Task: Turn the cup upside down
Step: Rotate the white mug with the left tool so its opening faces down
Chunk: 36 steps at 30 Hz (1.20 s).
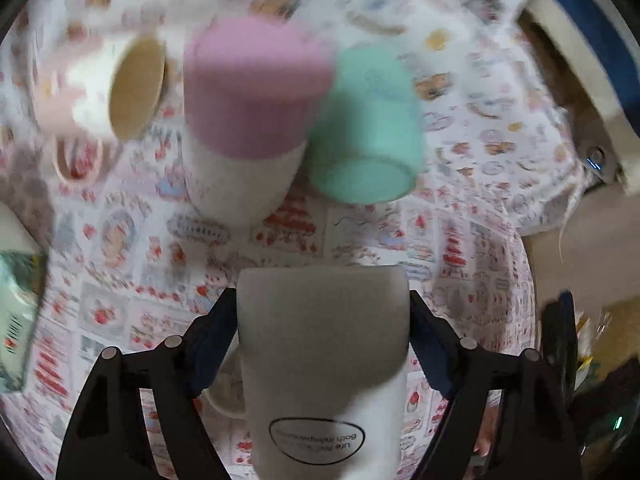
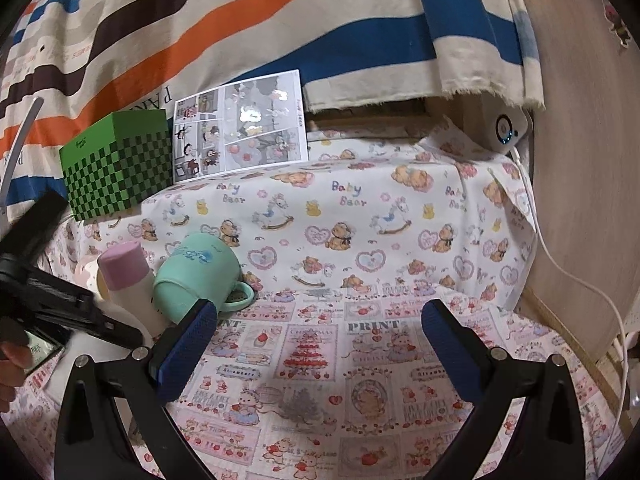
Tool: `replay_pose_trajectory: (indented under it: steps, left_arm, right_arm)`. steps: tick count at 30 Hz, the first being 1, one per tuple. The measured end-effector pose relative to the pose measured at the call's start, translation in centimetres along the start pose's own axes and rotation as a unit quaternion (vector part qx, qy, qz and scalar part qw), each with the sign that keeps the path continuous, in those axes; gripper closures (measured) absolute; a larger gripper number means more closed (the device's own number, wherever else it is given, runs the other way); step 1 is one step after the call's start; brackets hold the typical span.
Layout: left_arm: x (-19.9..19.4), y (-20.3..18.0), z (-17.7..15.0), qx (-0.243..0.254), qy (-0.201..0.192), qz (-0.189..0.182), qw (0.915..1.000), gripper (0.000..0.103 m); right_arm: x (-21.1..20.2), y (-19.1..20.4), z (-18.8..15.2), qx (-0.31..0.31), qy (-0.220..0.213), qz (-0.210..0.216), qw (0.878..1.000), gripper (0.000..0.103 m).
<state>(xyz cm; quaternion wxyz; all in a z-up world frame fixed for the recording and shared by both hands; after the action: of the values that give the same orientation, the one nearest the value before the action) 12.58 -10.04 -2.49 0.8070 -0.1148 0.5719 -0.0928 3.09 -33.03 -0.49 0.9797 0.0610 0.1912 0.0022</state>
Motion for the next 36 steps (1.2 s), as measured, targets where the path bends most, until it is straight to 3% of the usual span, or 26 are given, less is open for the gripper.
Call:
replay_pose_trajectory:
  steps: [6,10,13,18,23,31,36]
  left_arm:
    - [-4.8,-2.3,-2.0,0.080,-0.096,0.037,0.9915,0.025]
    - [-5.7,-3.3,-3.1,0.117,-0.135,0.056,0.9824,0.026]
    - [-5.4,-3.7,-3.2,0.134,-0.147,0.074,0.9773,0.026]
    - [-5.1,-4.0,-2.6,0.132,-0.145,0.068,0.9782,0.028]
    - [-5.1,-4.2,-2.8,0.138,-0.162,0.078,0.9740,0.028]
    - [-4.9,-5.4,-3.7,0.178,-0.217,0.100,0.9547,0.028]
    - [-3.5,-5.7,-2.7,0.200,-0.212,0.111,0.9502,0.028]
  right_arm:
    - [-0.5,0.9,0.0,-0.023,-0.013,-0.006,1.000,0.000]
    - [-0.9,1.5,0.0,-0.038,-0.022,-0.008,0.999,0.000]
    - [-1.2,2.0,-0.1,-0.052,-0.029,-0.008,0.998,0.000]
    - [-1.3,2.3,-0.1,-0.059,-0.033,-0.006,0.998,0.000]
    - [-1.2,2.3,-0.1,-0.058,-0.032,-0.007,0.998,0.000]
    - [-1.2,2.3,-0.2,-0.058,-0.032,-0.007,0.998,0.000]
    - [-1.4,2.5,-0.3,-0.057,-0.031,-0.007,0.998,0.000]
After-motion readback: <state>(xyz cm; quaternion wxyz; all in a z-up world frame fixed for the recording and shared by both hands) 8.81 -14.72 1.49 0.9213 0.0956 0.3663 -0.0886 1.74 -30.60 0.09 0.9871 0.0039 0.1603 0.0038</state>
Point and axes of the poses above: each gripper's, at about its wrist camera, not at the fingertips, and x roughly the way its jaws point, y to its left, z to its top, the point moved 1 cm from there along x, roughly the way its jaws point, and after that the axes turned 3 degrees about z, right-handed, at the moved point
